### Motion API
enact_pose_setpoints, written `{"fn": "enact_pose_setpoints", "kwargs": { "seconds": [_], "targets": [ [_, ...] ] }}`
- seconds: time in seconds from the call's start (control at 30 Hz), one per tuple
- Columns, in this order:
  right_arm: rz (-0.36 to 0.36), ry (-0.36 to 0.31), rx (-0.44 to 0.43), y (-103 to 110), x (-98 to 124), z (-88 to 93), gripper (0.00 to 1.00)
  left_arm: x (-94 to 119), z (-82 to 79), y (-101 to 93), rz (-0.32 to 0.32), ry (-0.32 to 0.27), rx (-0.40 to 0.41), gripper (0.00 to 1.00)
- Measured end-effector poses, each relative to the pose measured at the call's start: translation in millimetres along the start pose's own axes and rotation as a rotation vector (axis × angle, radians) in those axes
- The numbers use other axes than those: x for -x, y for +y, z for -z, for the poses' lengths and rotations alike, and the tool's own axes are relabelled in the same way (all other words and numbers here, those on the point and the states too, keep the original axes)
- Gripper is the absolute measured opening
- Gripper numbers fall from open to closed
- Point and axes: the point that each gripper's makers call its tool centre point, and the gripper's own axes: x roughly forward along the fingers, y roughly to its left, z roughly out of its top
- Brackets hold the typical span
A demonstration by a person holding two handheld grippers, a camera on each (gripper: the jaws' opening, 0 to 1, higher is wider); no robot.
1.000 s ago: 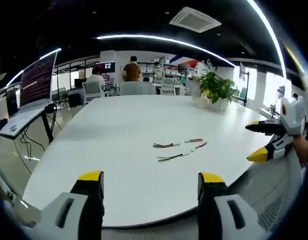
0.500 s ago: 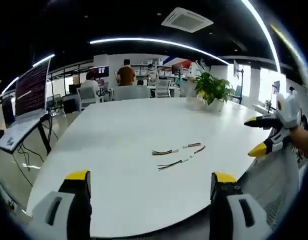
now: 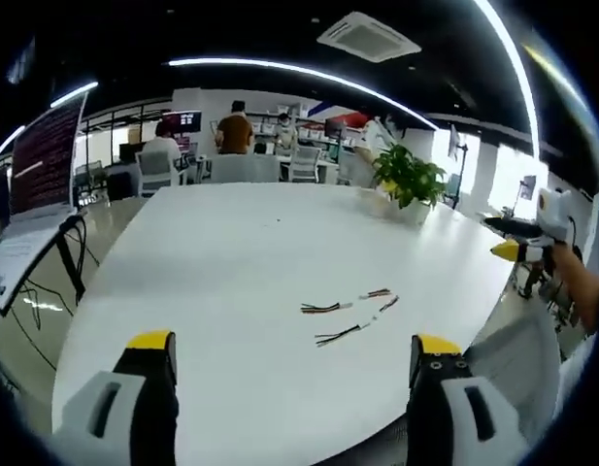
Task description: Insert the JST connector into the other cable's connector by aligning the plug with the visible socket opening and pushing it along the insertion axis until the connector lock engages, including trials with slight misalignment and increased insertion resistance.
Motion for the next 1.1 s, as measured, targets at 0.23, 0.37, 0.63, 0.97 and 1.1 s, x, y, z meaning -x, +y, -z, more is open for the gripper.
{"fn": "enact_pose_setpoints", "kwargs": {
  "seconds": [0.23,0.37,0.63,0.97,1.1],
  "targets": [
    [0.013,-0.073,-0.014,-16,-9,-36.6,0.82,-10,-43.0,6.1,0.031,-0.092,0.000,0.96],
    [-0.001,-0.090,-0.084,-18,-24,-55.8,0.78,-25,-72.7,-12.4,0.146,-0.153,0.008,0.96],
    [-0.017,-0.211,-0.113,-17,-53,-113.2,0.75,-57,-128.9,-33.1,0.240,-0.217,0.001,0.97],
    [-0.019,-0.260,-0.138,-24,-86,-144.3,0.74,-89,-157.5,-47.6,0.287,-0.240,-0.036,0.93],
    [-0.039,-0.265,-0.167,-23,-103,-141.2,0.75,-103,-148.0,-46.0,0.297,-0.219,0.033,0.87]
  ]
}}
